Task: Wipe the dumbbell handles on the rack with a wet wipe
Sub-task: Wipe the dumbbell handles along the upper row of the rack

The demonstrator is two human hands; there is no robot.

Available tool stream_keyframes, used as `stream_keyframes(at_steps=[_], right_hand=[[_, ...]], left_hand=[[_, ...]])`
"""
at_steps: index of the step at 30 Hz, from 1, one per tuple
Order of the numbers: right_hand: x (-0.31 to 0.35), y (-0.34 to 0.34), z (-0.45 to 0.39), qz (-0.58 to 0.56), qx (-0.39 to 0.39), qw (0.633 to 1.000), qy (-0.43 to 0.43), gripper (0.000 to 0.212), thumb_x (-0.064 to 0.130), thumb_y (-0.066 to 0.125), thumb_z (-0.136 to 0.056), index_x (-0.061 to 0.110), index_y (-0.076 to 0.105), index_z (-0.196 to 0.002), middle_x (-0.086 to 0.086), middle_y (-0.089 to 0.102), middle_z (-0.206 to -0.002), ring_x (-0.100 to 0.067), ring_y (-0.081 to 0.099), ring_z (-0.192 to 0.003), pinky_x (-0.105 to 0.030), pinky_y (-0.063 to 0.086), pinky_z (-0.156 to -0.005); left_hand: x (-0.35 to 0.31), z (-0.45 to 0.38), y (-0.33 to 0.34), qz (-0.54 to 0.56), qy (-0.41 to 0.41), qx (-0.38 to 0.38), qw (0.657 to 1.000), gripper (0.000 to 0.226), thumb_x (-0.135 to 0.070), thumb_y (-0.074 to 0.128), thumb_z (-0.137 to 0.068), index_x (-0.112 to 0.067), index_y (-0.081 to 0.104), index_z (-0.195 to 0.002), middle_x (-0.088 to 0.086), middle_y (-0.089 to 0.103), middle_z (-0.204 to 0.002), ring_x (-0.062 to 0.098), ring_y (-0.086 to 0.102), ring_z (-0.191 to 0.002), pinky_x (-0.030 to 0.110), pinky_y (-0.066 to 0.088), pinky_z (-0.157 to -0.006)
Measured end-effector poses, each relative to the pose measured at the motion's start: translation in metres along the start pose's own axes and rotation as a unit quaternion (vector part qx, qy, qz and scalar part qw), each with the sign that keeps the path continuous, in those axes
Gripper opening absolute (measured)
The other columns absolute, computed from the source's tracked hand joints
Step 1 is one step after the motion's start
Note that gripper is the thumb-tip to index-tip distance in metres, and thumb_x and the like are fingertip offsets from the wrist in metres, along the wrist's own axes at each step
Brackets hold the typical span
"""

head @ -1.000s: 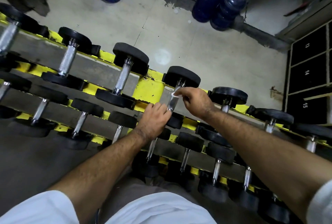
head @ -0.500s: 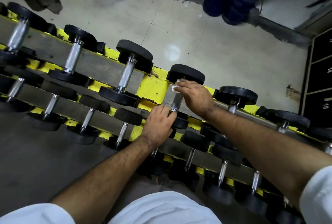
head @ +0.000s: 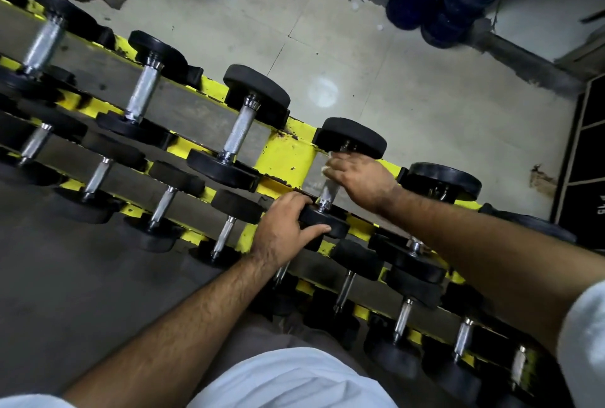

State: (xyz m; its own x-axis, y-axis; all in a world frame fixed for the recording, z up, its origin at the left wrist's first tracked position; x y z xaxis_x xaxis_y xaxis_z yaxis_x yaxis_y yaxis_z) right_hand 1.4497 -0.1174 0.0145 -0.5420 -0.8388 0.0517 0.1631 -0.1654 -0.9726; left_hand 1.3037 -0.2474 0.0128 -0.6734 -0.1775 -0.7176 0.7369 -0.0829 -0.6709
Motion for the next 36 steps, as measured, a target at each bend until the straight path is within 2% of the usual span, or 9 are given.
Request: stream_keyframes(at_steps=[2, 7, 11, 14, 17, 25, 30, 33, 36], right_hand=[[0.003, -0.003, -0.006, 0.012, 0.017, 0.998, 0.053, 0.037, 0.011, 0.061, -0.088, 0.012, 0.065, -0.125, -0.009, 0.062, -0.133, -0.028, 0.051, -0.132, -0.042, 0.041, -0.11], [0.025, -0.005, -0.012, 0.025, 0.087, 0.995, -0.044, 0.024, 0.023, 0.058, -0.092, 0.022, 0.069, -0.114, 0.003, 0.068, -0.112, -0.02, 0.058, -0.112, -0.038, 0.04, -0.105], [0.017, -0.018, -0.031, 0.064, 0.125, 0.989, 0.037, 0.015, 0.023, 0.057, -0.091, 0.019, 0.069, -0.1, -0.002, 0.066, -0.096, -0.024, 0.062, -0.1, -0.036, 0.048, -0.092], [0.048, -0.004, -0.027, 0.053, 0.211, 0.975, -0.033, 0.017, 0.034, 0.057, -0.092, 0.02, 0.067, -0.092, -0.001, 0.066, -0.082, -0.023, 0.064, -0.083, -0.041, 0.053, -0.084], [0.042, -0.011, -0.03, 0.039, 0.204, 0.978, -0.033, 0.019, 0.038, 0.055, -0.092, 0.024, 0.068, -0.094, 0.002, 0.068, -0.083, -0.022, 0.064, -0.084, -0.04, 0.05, -0.088], [0.039, -0.012, -0.023, 0.005, 0.249, 0.967, -0.062, 0.024, 0.021, 0.063, -0.089, 0.027, 0.069, -0.112, 0.003, 0.07, -0.1, -0.018, 0.063, -0.1, -0.044, 0.049, -0.092], [0.023, -0.021, -0.027, 0.098, 0.163, 0.981, 0.043, 0.025, 0.024, 0.049, -0.093, 0.019, 0.067, -0.11, -0.003, 0.066, -0.112, -0.024, 0.057, -0.112, -0.04, 0.044, -0.101], [0.046, -0.012, -0.013, 0.12, 0.211, 0.97, 0.015, 0.046, 0.035, 0.048, -0.095, 0.014, 0.054, -0.135, -0.009, 0.057, -0.132, -0.027, 0.049, -0.127, -0.042, 0.031, -0.115], [0.03, -0.022, -0.017, 0.181, 0.216, 0.954, 0.107, 0.069, 0.036, 0.045, -0.096, 0.008, 0.023, -0.155, -0.013, 0.029, -0.16, -0.029, 0.026, -0.148, -0.043, 0.02, -0.12]], left_hand=[[0.001, 0.001, 0.0, 0.008, -0.004, -0.005, 1.0, 0.063, -0.064, 0.072, -0.075, -0.018, 0.061, -0.117, -0.007, 0.059, -0.114, 0.012, 0.053, -0.108, 0.029, 0.048, -0.087], [0.004, 0.0, 0.001, 0.02, -0.02, 0.004, 1.0, 0.065, -0.064, 0.073, -0.074, -0.02, 0.059, -0.12, -0.007, 0.058, -0.115, 0.012, 0.055, -0.105, 0.031, 0.051, -0.085], [0.01, -0.001, -0.003, 0.089, -0.028, 0.017, 0.995, 0.053, -0.051, 0.077, -0.076, -0.02, 0.063, -0.116, -0.008, 0.059, -0.114, 0.01, 0.057, -0.102, 0.029, 0.051, -0.086], [0.015, -0.005, -0.006, 0.109, -0.055, 0.026, 0.992, 0.054, -0.045, 0.083, -0.073, -0.019, 0.064, -0.116, -0.007, 0.06, -0.114, 0.01, 0.057, -0.101, 0.025, 0.048, -0.083], [0.012, -0.007, -0.005, 0.115, -0.087, 0.027, 0.989, 0.055, -0.046, 0.086, -0.068, -0.02, 0.065, -0.112, -0.009, 0.06, -0.109, 0.009, 0.056, -0.095, 0.023, 0.048, -0.078], [0.006, -0.003, -0.009, 0.116, -0.088, 0.035, 0.989, 0.054, -0.049, 0.084, -0.07, -0.021, 0.063, -0.111, -0.01, 0.058, -0.107, 0.01, 0.058, -0.093, 0.027, 0.052, -0.078], [0.007, -0.002, -0.009, 0.115, -0.093, 0.038, 0.988, 0.052, -0.051, 0.083, -0.071, -0.023, 0.062, -0.109, -0.01, 0.059, -0.105, 0.011, 0.06, -0.092, 0.031, 0.056, -0.078], [0.007, -0.004, -0.01, 0.113, -0.091, 0.044, 0.988, 0.051, -0.052, 0.083, -0.071, -0.023, 0.062, -0.107, -0.01, 0.058, -0.103, 0.012, 0.06, -0.092, 0.032, 0.055, -0.077], [0.005, -0.004, -0.011, 0.102, -0.088, 0.048, 0.99, 0.051, -0.053, 0.082, -0.071, -0.023, 0.062, -0.108, -0.011, 0.058, -0.103, 0.011, 0.059, -0.091, 0.03, 0.055, -0.077]])
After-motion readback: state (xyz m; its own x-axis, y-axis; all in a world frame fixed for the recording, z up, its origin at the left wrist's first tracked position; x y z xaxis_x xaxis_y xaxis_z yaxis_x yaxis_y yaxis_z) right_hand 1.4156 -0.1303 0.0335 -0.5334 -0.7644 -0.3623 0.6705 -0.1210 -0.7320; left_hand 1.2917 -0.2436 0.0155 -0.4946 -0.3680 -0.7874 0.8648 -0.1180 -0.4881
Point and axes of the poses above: each hand's wrist, its own z-axis away from the middle knuckle, its own y-axis out of the palm, x = y × z, the point moved 4 cm from there along -z, towards the middle knuckle
